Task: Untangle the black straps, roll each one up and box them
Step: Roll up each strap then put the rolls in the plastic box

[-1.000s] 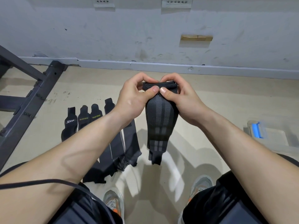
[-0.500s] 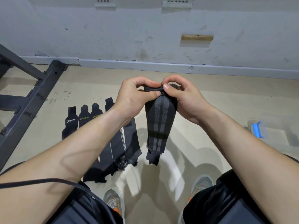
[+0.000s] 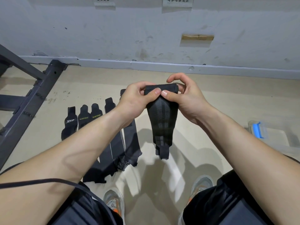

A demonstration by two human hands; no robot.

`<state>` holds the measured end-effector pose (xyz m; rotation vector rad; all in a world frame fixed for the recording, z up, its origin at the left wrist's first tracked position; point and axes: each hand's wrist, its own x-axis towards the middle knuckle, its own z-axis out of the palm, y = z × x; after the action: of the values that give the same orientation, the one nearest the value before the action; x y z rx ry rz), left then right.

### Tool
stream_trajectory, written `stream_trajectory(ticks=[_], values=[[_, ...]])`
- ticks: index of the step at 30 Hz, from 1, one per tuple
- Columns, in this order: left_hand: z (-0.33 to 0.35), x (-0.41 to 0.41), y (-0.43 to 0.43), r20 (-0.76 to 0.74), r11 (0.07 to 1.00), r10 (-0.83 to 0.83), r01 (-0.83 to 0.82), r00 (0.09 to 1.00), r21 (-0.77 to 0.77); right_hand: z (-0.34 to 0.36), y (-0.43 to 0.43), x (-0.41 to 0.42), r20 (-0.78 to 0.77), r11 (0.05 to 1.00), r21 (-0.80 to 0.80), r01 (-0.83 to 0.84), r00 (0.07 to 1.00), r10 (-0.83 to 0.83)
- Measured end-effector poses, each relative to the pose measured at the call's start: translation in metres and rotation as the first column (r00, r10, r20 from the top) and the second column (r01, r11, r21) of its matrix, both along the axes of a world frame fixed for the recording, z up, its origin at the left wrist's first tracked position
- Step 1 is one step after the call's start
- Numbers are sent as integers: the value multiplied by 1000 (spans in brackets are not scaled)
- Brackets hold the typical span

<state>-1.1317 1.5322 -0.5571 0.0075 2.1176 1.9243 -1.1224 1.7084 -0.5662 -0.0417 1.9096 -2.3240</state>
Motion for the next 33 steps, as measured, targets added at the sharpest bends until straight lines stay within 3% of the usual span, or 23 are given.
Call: stream_trajectory(ticks=[3,8,10,15,21,30,33], values=[[1,-2,-3,-11,999,22,-21,1000,27,-1,1,-2,7,1000,-17,9,1000,-8],[-3,-1,-5,-93,999,33,-36,995,-28,-1,3,-3,-8,944,296,-150,987,159],[-5,0,-5,-128,998,17,-24,992,-54,1,2,-3,61,948,261,-180,984,170],[-5,1,-2,-184,997,16,-31,983,-77,-6,-1,-6,-102,979,193,-73,990,94],[-6,4,1,85,999,-2,-3,996,53,-13,-1,-4,-82,991,132,-38,995,49],[4,6,6,220,987,-42,7,975,158,-10,2,-3,-140,976,216,-11,989,43],[5,4,5,204,987,0,-32,979,155,-8,1,-3,-137,977,212,-15,990,45]])
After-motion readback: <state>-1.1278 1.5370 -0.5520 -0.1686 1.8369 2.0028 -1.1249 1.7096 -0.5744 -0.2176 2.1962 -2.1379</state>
